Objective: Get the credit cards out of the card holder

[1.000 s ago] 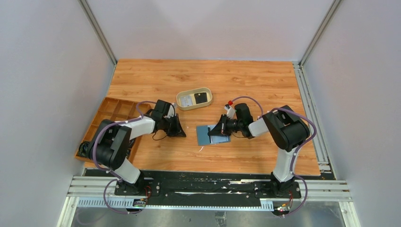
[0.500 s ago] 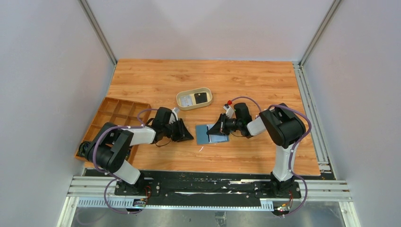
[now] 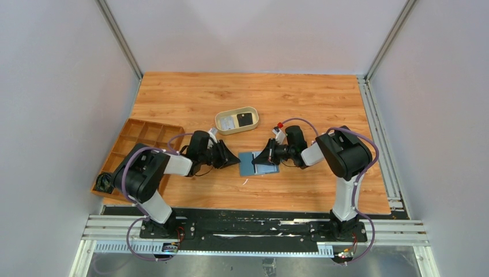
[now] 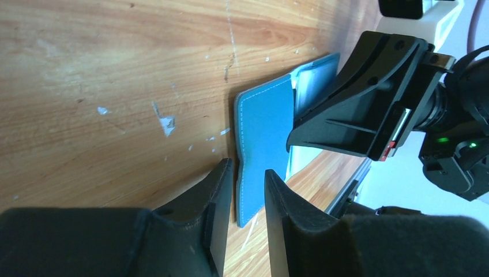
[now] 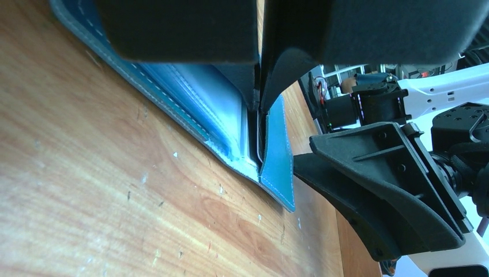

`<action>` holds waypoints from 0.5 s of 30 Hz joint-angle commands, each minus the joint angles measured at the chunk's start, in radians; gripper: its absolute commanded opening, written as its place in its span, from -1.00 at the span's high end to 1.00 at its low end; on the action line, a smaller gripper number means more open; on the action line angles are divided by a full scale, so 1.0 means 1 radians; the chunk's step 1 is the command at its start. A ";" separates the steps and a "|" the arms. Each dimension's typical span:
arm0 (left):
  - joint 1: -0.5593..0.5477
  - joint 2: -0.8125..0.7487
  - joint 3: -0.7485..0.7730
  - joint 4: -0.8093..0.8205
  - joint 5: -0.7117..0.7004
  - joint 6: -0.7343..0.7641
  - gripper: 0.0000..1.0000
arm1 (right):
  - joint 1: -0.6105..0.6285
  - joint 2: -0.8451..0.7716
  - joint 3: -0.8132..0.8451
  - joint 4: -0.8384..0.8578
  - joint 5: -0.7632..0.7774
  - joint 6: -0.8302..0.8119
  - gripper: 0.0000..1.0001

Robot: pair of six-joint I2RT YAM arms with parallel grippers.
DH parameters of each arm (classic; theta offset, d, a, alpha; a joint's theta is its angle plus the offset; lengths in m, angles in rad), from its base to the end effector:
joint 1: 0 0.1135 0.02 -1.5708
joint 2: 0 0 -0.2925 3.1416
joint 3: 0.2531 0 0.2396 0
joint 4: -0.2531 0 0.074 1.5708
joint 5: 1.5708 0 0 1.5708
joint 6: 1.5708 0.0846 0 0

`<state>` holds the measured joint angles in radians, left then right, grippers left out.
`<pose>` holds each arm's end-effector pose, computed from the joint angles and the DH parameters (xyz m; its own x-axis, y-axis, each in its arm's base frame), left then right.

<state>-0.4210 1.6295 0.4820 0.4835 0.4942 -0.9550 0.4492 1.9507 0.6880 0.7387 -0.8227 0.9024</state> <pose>0.2611 -0.1609 0.1271 -0.8969 -0.3858 -0.2163 -0.0544 0.5815 -0.8117 0.3063 0.2165 0.1165 -0.9598 0.1300 -0.2487 -0.1836 0.3795 0.9068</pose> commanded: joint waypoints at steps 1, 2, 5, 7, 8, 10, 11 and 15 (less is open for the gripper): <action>-0.011 0.027 0.008 0.076 0.017 -0.021 0.35 | 0.003 0.053 -0.024 -0.049 0.087 -0.027 1.00; -0.012 0.037 0.012 0.076 0.021 -0.020 0.35 | 0.004 0.054 -0.024 -0.047 0.086 -0.027 1.00; -0.024 0.071 0.024 0.078 0.026 -0.022 0.37 | 0.003 0.055 -0.022 -0.044 0.085 -0.025 1.00; -0.032 0.084 0.029 0.076 0.026 -0.022 0.39 | 0.003 0.053 -0.024 -0.045 0.085 -0.025 1.00; -0.034 0.086 0.030 0.078 0.025 -0.023 0.41 | 0.003 0.054 -0.024 -0.045 0.085 -0.025 1.00; -0.035 0.084 0.027 0.077 0.022 -0.023 0.46 | 0.003 0.057 -0.024 -0.044 0.085 -0.025 1.00; -0.035 0.081 0.025 0.076 0.020 -0.022 0.49 | 0.003 0.058 -0.024 -0.043 0.084 -0.025 1.00; -0.035 0.071 0.016 0.076 0.011 -0.025 0.51 | 0.003 0.066 -0.022 -0.035 0.079 -0.022 1.00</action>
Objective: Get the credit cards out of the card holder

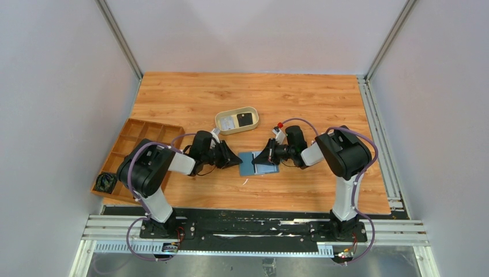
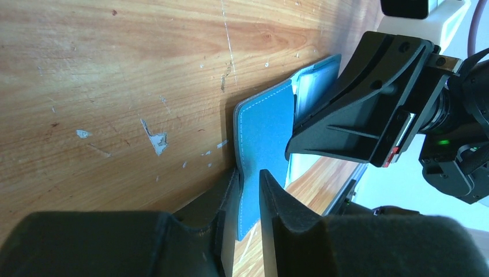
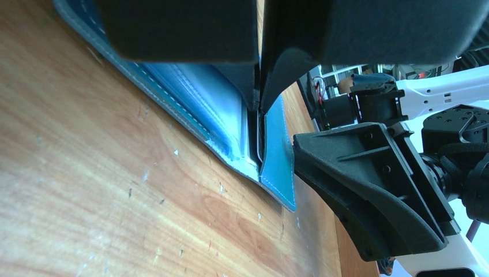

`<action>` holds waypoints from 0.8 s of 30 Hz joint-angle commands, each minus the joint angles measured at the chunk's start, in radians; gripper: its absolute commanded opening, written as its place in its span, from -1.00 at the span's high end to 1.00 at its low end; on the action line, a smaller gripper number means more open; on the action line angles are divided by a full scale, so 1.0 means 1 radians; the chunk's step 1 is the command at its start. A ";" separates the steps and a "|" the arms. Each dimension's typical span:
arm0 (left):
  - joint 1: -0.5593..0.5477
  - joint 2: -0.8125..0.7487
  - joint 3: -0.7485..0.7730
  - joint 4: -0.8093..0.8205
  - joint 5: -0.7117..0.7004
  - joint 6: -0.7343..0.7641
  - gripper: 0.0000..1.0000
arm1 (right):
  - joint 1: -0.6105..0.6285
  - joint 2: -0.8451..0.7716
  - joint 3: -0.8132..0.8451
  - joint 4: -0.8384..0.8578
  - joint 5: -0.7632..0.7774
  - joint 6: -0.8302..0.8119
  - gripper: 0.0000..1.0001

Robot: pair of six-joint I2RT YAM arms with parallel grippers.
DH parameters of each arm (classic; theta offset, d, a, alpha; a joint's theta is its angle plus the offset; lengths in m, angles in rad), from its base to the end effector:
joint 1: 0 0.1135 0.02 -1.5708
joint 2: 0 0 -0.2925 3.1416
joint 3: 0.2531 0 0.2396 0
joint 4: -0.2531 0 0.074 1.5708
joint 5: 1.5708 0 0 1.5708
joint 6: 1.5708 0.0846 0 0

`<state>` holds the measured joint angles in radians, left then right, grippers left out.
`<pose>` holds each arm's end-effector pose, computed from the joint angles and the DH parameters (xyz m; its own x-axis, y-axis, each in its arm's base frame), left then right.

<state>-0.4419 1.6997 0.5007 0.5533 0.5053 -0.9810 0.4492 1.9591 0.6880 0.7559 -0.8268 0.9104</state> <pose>0.2681 -0.1722 0.1202 -0.9040 -0.3768 -0.2021 -0.0495 0.5618 -0.8258 0.3070 0.2171 0.1156 -0.9600 0.1310 -0.2475 -0.1837 0.3726 0.9096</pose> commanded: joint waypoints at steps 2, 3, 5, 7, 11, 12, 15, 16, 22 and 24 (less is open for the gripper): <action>-0.014 -0.002 -0.009 0.007 -0.008 0.001 0.57 | 0.003 0.061 -0.022 -0.050 0.081 -0.030 1.00; -0.014 -0.004 -0.012 0.007 -0.012 0.001 0.64 | 0.003 0.060 -0.022 -0.050 0.081 -0.030 1.00; -0.014 -0.005 -0.014 0.007 -0.013 0.000 0.71 | 0.002 0.060 -0.024 -0.051 0.081 -0.030 1.00; -0.014 -0.002 -0.014 0.007 -0.015 -0.001 0.81 | 0.001 0.061 -0.025 -0.049 0.080 -0.030 1.00; -0.014 0.003 -0.011 0.007 -0.021 -0.004 1.00 | 0.001 0.058 -0.028 -0.049 0.079 -0.030 1.00; -0.014 0.000 -0.010 0.007 -0.022 -0.003 1.00 | 0.000 0.053 -0.028 -0.053 0.078 -0.031 1.00; -0.014 -0.010 -0.011 0.007 -0.029 0.000 1.00 | -0.005 0.025 -0.023 -0.105 0.080 -0.048 1.00; -0.012 -0.014 -0.011 0.008 -0.031 0.001 1.00 | -0.008 0.015 -0.019 -0.125 0.081 -0.059 1.00; -0.002 -0.013 -0.019 0.007 -0.026 0.009 1.00 | -0.075 -0.055 -0.002 -0.279 0.062 -0.130 1.00; 0.003 -0.011 -0.022 0.006 -0.024 0.011 1.00 | -0.100 -0.077 -0.002 -0.325 0.059 -0.161 1.00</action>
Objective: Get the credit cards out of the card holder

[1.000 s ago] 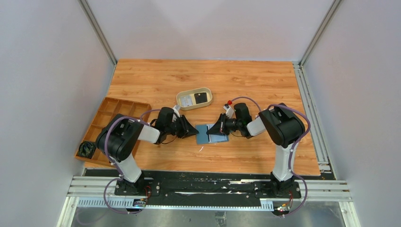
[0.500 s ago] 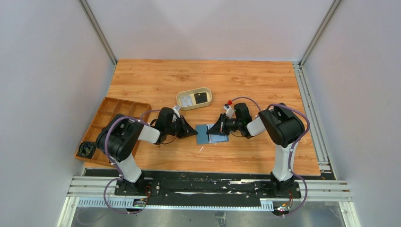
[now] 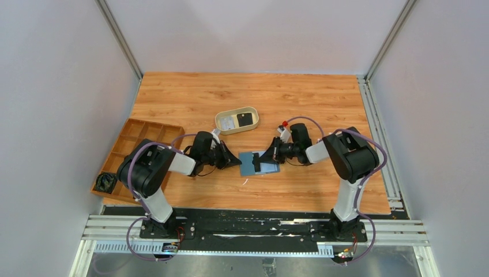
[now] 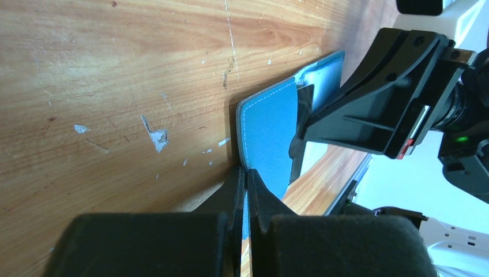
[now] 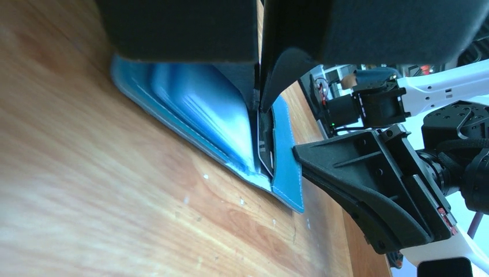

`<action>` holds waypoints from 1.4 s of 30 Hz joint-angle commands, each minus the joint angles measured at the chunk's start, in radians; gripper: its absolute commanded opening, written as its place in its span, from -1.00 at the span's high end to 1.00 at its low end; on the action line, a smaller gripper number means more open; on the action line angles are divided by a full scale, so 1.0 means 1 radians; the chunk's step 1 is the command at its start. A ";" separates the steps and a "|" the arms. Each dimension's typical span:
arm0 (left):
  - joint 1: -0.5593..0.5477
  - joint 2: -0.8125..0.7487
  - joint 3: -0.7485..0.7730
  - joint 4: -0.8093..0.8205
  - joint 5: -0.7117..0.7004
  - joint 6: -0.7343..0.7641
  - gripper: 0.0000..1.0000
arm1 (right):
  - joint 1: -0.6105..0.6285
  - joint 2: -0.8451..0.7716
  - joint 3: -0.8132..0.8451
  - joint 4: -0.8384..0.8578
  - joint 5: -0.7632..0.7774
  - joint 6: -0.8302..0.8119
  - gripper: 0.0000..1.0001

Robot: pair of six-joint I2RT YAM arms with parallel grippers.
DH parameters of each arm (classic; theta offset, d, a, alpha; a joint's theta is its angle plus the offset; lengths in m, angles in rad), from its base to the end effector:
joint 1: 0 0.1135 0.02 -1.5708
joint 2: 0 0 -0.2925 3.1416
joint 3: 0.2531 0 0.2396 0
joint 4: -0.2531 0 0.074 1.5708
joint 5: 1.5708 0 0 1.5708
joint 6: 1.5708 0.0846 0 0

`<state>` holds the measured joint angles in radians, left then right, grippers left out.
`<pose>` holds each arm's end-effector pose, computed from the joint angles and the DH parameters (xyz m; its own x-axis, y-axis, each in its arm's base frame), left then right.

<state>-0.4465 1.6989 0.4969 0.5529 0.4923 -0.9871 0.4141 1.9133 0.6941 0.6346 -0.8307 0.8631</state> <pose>0.2671 -0.1722 0.1191 -0.9014 -0.3837 -0.2006 -0.0580 0.5662 -0.8222 0.3079 0.2035 0.1196 -0.9630 0.1365 -0.2325 -0.1590 0.4090 0.8986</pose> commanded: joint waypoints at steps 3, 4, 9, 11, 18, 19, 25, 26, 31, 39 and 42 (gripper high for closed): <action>0.015 -0.009 -0.020 0.005 -0.005 0.022 1.00 | -0.099 -0.056 0.000 -0.270 0.061 -0.159 1.00; 0.017 -0.010 -0.019 0.006 -0.002 0.023 1.00 | -0.106 -0.059 0.004 -0.288 0.057 -0.173 1.00; 0.019 -0.010 -0.004 -0.026 0.004 0.046 1.00 | -0.132 -0.091 0.035 -0.386 0.048 -0.230 1.00; 0.019 -0.027 0.006 -0.076 -0.011 0.073 1.00 | -0.136 -0.113 0.061 -0.452 0.050 -0.260 1.00; 0.019 -0.142 0.062 -0.356 -0.147 0.221 1.00 | -0.142 -0.239 0.147 -0.668 0.105 -0.373 1.00; 0.019 -0.160 0.074 -0.403 -0.177 0.246 1.00 | -0.142 -0.263 0.163 -0.697 0.114 -0.385 1.00; 0.019 -0.194 0.158 -0.641 -0.279 0.363 1.00 | -0.143 -0.326 0.275 -0.800 0.136 -0.413 1.00; 0.019 -0.191 0.167 -0.656 -0.285 0.370 1.00 | -0.143 -0.331 0.292 -0.809 0.138 -0.411 1.00; 0.019 -0.170 0.171 -0.680 -0.291 0.380 1.00 | -0.143 -0.313 0.393 -0.830 0.152 -0.406 1.00; 0.019 -0.170 0.161 -0.696 -0.313 0.390 1.00 | -0.134 -0.180 0.632 -0.887 0.166 -0.395 1.00; 0.019 -0.178 0.153 -0.695 -0.330 0.392 0.82 | -0.120 -0.107 0.730 -0.925 0.181 -0.394 1.00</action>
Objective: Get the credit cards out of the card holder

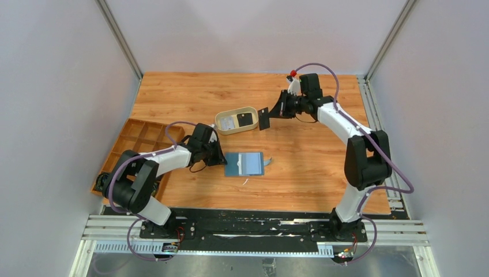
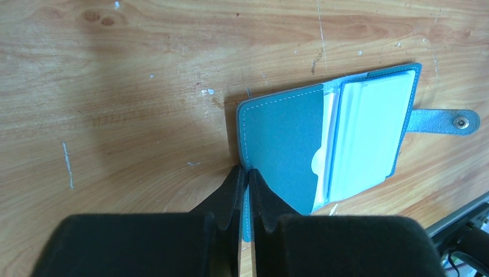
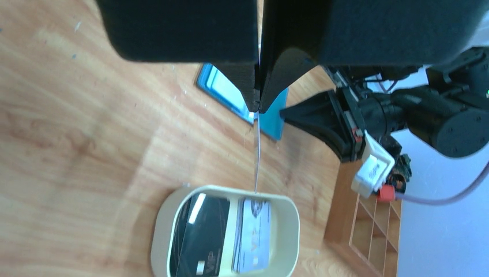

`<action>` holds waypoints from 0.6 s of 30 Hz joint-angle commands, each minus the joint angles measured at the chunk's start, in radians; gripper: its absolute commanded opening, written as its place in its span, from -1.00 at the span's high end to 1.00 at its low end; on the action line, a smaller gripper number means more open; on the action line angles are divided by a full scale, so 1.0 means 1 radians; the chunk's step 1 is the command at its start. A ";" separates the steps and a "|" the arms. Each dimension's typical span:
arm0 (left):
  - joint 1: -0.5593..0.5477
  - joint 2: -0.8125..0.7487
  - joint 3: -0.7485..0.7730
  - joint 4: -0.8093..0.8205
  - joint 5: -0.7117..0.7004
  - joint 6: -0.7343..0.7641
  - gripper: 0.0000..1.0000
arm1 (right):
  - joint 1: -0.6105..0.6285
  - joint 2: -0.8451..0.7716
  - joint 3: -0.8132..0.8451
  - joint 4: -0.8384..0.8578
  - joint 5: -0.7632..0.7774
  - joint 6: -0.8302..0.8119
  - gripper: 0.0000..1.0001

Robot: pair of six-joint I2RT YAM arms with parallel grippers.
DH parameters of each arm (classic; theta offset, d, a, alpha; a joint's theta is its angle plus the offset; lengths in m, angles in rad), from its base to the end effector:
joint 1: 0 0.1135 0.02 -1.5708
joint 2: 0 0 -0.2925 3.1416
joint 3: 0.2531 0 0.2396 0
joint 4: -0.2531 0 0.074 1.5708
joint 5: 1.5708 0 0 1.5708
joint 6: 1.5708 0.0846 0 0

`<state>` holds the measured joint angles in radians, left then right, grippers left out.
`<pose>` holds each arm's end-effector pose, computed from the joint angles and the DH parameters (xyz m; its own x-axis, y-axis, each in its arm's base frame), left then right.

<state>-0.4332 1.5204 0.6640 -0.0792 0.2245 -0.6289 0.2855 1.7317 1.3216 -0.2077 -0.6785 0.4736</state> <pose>0.2602 -0.1411 0.1437 -0.9021 -0.2146 -0.3744 -0.0019 0.8695 -0.4939 0.3857 0.1685 0.2837 -0.8185 0.1298 -0.5596 -0.3785 0.6110 0.6953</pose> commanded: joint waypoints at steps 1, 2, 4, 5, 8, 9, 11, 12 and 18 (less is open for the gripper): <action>0.005 0.003 -0.010 -0.067 -0.066 0.038 0.75 | 0.012 0.102 0.142 -0.092 0.031 -0.005 1.00; 0.005 0.007 -0.004 -0.071 -0.066 0.043 0.68 | 0.017 0.133 0.181 -0.112 0.032 -0.003 1.00; 0.005 0.014 0.005 -0.078 -0.060 0.049 0.56 | 0.027 0.198 0.260 -0.140 0.032 -0.002 1.00; 0.005 0.017 0.009 -0.077 -0.056 0.049 0.49 | 0.034 0.226 0.292 -0.149 0.033 -0.002 1.00; 0.005 0.021 0.013 -0.078 -0.054 0.051 0.35 | 0.061 0.300 0.382 -0.185 0.045 -0.008 1.00; 0.005 0.021 0.011 -0.077 -0.054 0.051 0.33 | 0.070 0.322 0.414 -0.197 0.052 -0.010 1.00; 0.005 0.021 0.009 -0.075 -0.052 0.050 0.29 | 0.086 0.369 0.476 -0.215 0.059 -0.011 1.00; 0.006 0.020 0.009 -0.075 -0.052 0.050 0.27 | 0.093 0.398 0.515 -0.224 0.062 -0.008 1.00; 0.022 0.007 0.010 -0.087 -0.053 0.060 0.02 | 0.121 0.494 0.629 -0.239 0.072 0.010 1.00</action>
<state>-0.4309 1.5200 0.6792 -0.0917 0.2203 -0.6083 0.3851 2.1838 1.8824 -0.3943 -0.6250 0.4747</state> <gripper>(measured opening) 0.426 0.006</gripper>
